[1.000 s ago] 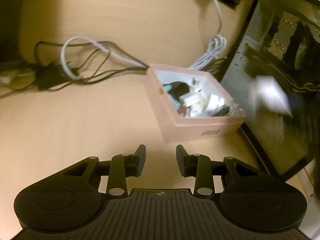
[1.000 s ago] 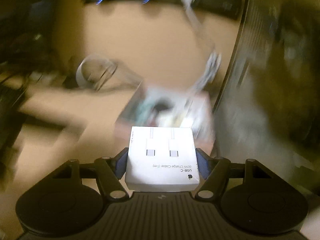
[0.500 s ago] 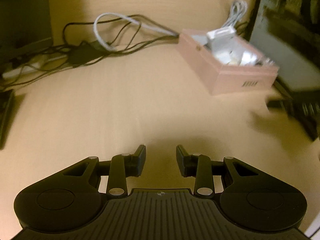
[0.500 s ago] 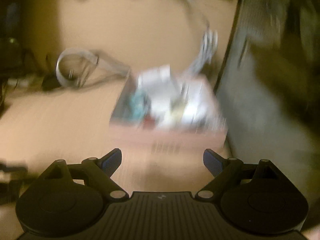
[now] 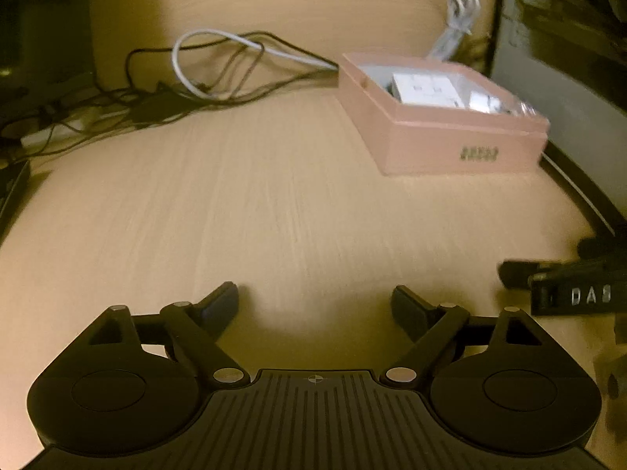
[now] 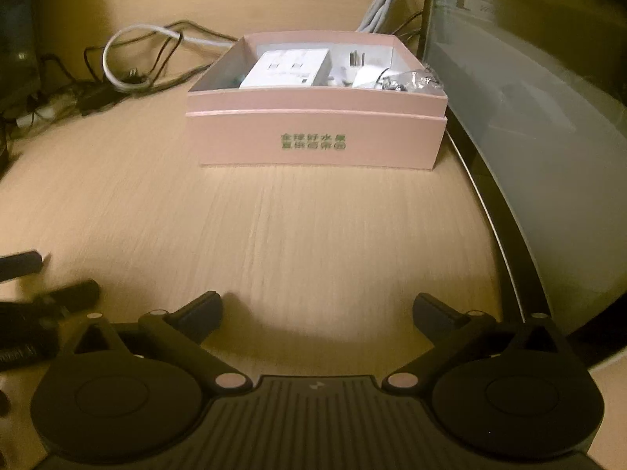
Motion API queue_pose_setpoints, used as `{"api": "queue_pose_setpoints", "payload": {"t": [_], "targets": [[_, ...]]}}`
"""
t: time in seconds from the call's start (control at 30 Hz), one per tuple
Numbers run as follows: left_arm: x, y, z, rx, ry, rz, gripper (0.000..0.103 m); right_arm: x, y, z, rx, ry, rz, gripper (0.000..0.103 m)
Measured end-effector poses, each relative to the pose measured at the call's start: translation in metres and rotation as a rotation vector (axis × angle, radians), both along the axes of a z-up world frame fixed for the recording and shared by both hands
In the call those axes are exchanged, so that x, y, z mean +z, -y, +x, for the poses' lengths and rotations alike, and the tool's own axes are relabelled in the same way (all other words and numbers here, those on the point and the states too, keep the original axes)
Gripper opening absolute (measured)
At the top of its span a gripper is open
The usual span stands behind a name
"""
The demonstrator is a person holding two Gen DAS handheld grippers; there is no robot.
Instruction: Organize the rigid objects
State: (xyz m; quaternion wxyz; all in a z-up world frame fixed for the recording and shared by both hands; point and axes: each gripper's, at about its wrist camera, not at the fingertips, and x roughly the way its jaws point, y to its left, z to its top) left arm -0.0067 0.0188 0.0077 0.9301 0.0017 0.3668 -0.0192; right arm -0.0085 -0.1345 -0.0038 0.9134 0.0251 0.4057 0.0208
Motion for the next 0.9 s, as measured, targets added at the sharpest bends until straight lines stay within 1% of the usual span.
{"api": "queue_pose_setpoints", "payload": {"t": [0.07,0.13,0.27,0.37,0.43,0.67,0.9], "targets": [[-0.002,0.005,0.002,0.038,0.023,-0.003,0.089,-0.002,0.003,0.006,0.006,0.019,0.002,0.103],[-0.003,0.010,0.005,0.061,0.034,0.009,0.089,-0.003,0.005,0.009,0.011,0.036,0.002,0.103],[-0.005,0.013,0.010,0.061,0.062,0.018,0.090,-0.003,0.007,0.015,-0.001,0.050,0.004,0.103],[-0.008,0.012,0.012,0.051,0.083,0.024,0.092,-0.008,0.010,0.016,-0.023,0.101,0.006,0.103],[-0.008,0.012,0.013,0.046,0.082,0.018,0.092,-0.013,0.011,0.012,-0.026,0.168,0.008,0.103],[-0.009,0.016,0.021,0.051,0.078,0.022,0.096,-0.013,0.013,0.011,-0.021,0.169,0.011,0.103],[-0.009,0.016,0.023,0.047,0.079,0.018,0.095,-0.013,0.013,0.012,-0.021,0.169,0.011,0.103]]}}
